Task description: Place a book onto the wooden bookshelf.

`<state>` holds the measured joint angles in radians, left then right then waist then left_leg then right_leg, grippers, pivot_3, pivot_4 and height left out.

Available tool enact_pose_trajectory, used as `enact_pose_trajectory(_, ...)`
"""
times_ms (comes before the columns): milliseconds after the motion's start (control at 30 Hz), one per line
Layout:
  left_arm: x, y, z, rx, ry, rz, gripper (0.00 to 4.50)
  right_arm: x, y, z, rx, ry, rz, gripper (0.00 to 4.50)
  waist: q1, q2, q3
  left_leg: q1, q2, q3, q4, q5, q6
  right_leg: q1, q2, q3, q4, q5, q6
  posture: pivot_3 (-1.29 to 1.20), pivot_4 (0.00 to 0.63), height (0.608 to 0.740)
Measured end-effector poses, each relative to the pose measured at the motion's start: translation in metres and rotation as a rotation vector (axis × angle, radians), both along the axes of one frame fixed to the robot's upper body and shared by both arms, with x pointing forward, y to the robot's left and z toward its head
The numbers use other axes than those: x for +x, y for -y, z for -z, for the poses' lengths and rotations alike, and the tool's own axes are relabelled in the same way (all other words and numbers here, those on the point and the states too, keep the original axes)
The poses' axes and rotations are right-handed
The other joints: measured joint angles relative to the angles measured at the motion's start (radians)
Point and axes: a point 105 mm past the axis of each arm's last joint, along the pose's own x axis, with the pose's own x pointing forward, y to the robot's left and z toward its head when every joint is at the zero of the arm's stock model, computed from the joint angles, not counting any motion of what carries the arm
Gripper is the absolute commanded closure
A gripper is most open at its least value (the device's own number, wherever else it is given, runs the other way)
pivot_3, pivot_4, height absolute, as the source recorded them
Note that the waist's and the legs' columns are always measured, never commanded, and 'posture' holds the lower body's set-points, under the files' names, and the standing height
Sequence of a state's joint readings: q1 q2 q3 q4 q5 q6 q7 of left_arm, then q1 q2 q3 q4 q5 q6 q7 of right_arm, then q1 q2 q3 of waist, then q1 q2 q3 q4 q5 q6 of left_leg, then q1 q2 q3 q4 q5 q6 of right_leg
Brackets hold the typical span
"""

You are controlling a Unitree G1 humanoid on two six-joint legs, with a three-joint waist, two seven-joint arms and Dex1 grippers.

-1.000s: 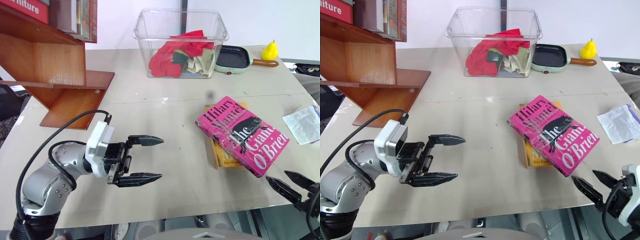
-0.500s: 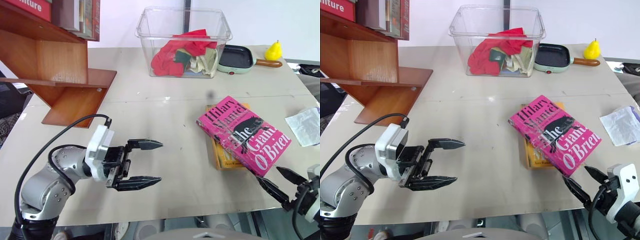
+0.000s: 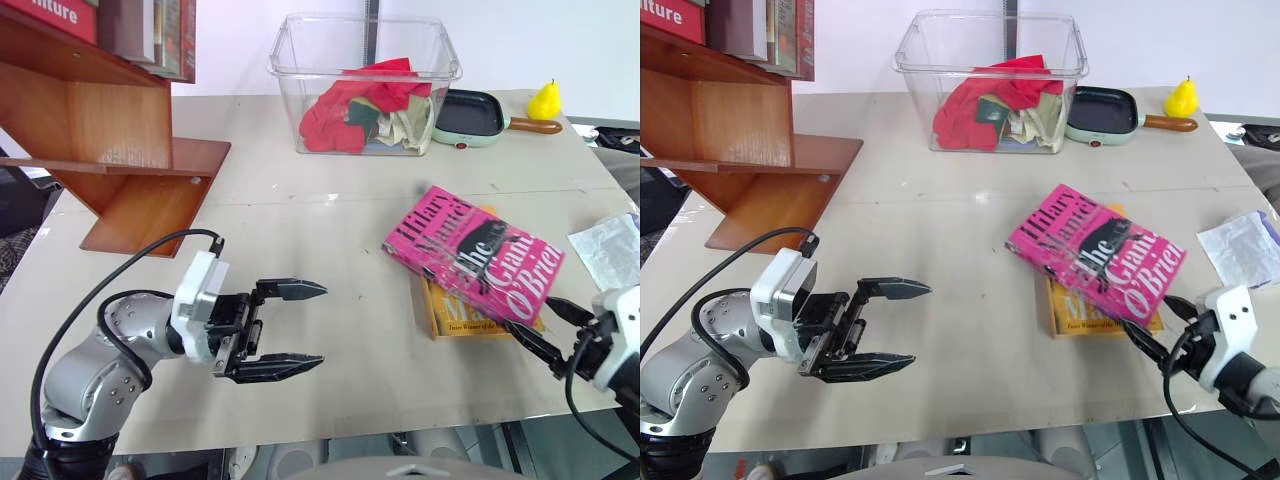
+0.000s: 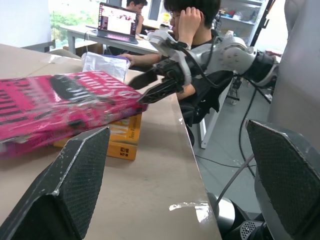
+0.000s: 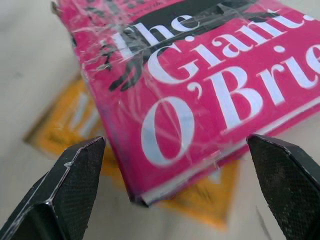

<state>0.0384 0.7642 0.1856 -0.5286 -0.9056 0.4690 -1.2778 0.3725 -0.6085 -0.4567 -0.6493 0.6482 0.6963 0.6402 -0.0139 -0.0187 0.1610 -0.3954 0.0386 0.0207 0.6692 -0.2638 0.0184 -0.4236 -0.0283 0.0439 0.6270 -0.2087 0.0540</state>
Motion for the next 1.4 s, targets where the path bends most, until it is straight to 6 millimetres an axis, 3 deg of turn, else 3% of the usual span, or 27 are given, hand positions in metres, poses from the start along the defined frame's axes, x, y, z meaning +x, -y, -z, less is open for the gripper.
enact_pose_trajectory(267, 0.001, -0.002, 0.006, 0.0, -0.031, -0.052, 0.0, 0.02, -0.029, -0.007, 0.025, 0.026, -0.09, 0.03, 0.005, 0.0, 0.0, -0.001, 0.0, 0.0, 0.0, 0.0, 0.0, 0.0, 0.0, 0.0, 0.0, 0.0, 0.0, 0.0, 0.15, 0.74)
enact_pose_trajectory(333, 0.002, -0.003, 0.006, 0.0, -0.03, -0.07, 0.0, 0.019, -0.03, -0.007, 0.035, 0.022, -0.091, 0.53, 0.007, 0.0, 0.0, -0.001, 0.0, -0.001, 0.0, 0.0, 0.0, 0.0, 0.0, 0.0, 0.0, 0.0, 0.0, 0.0, 0.15, 0.74)
enact_pose_trajectory(400, 0.003, -0.004, 0.006, 0.0, -0.031, -0.079, 0.0, 0.016, -0.026, -0.005, 0.042, 0.011, -0.081, 1.33, 0.007, 0.0, 0.0, -0.001, 0.0, 0.0, 0.0, 0.0, 0.0, 0.0, 0.0, 0.0, 0.0, 0.0, 0.0, 0.0, 0.15, 0.74)
enact_pose_trajectory(533, 0.003, -0.003, 0.006, 0.0, -0.036, -0.089, 0.0, 0.004, -0.014, -0.008, 0.075, -0.007, -0.056, 3.36, 0.005, 0.0, 0.0, -0.001, 0.0, 0.0, 0.0, 0.0, 0.0, 0.0, 0.0, 0.0, 0.0, 0.0, 0.0, 0.0, 0.15, 0.74)
enact_pose_trajectory(633, 0.011, 0.001, 0.003, -0.011, -0.029, -0.083, 0.0, -0.002, -0.003, -0.01, 0.059, -0.007, -0.022, 4.48, 0.007, 0.0, 0.0, 0.0, 0.0, -0.001, 0.001, 0.0, 0.0, 0.001, 0.0, 0.0, 0.0, 0.0, 0.0, 0.0, 0.15, 0.74)
enact_pose_trajectory(767, 0.048, 0.009, 0.007, -0.04, -0.1, -0.151, 0.0, -0.006, 0.003, -0.01, 0.026, -0.004, 0.021, 4.48, 0.009, -0.001, -0.001, 0.003, -0.001, -0.003, 0.002, 0.0, 0.0, 0.005, 0.003, 0.002, 0.001, 0.0, 0.0, 0.0, 0.15, 0.74)
enact_pose_trajectory(933, 0.081, 0.025, 0.015, -0.124, -0.448, -0.222, 0.0, -0.011, 0.006, -0.006, -0.002, -0.013, 0.062, 4.48, 0.001, -0.002, -0.001, 0.002, -0.001, -0.004, 0.002, 0.0, 0.0, 0.006, 0.003, 0.002, 0.001, 0.0, 0.001, 0.0, 0.15, 0.74)
enact_pose_trajectory(1200, 0.095, 0.044, 0.062, -0.117, -0.961, -0.371, 0.0, -0.018, 0.008, -0.006, -0.043, -0.018, 0.079, 4.48, 0.003, -0.002, -0.001, 0.001, -0.001, -0.006, 0.001, 0.0, 0.0, 0.006, 0.003, 0.001, 0.001, 0.0, 0.0, 0.0, 0.15, 0.74)
enact_pose_trajectory(1400, 0.102, 0.059, 0.066, -0.176, -1.103, -0.438, 0.0, -0.023, 0.01, -0.008, -0.073, -0.014, 0.095, 4.48, 0.007, -0.003, -0.003, 0.002, -0.002, -0.006, 0.002, 0.0, 0.0, 0.007, 0.003, 0.001, 0.001, 0.0, 0.0, 0.0, 0.15, 0.74)
